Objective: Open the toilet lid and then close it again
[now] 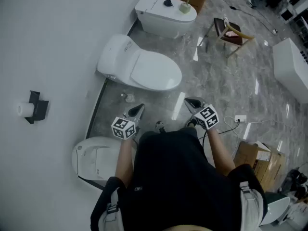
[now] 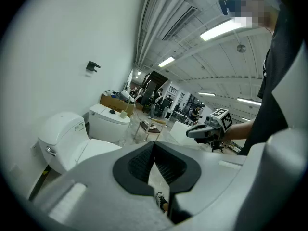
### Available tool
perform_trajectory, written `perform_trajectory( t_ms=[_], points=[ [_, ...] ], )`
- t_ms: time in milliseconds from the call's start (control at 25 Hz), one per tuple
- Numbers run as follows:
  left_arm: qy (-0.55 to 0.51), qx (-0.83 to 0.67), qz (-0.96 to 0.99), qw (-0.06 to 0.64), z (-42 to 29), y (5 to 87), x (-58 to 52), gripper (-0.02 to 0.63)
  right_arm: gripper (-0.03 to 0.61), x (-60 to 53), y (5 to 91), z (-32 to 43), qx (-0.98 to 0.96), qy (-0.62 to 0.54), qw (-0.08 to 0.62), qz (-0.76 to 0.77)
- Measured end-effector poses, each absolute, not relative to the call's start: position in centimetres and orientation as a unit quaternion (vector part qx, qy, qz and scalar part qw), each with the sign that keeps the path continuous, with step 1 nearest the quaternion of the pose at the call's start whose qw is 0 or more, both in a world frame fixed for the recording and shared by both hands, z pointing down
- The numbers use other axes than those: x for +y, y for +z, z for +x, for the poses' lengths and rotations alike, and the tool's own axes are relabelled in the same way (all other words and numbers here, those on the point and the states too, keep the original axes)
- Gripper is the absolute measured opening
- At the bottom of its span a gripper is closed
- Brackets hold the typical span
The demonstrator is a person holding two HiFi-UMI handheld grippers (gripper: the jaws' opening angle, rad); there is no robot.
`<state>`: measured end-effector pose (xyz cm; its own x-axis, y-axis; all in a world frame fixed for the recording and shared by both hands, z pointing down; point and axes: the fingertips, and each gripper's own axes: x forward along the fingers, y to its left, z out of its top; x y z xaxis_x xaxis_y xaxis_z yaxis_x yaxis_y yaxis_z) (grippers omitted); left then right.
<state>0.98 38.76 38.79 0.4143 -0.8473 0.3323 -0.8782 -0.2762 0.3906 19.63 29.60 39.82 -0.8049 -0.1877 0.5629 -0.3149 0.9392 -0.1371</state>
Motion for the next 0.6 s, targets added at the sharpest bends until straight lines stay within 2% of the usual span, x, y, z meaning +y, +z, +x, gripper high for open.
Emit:
perform_trajectory(
  t_ms=[600],
  points=[
    [0.022,-0.54,0.795,0.275,-0.3,39.5,39.8,0.011,0.005,30.3,40.2,18.5,-0.94,0.112,0.294,0.136]
  ],
)
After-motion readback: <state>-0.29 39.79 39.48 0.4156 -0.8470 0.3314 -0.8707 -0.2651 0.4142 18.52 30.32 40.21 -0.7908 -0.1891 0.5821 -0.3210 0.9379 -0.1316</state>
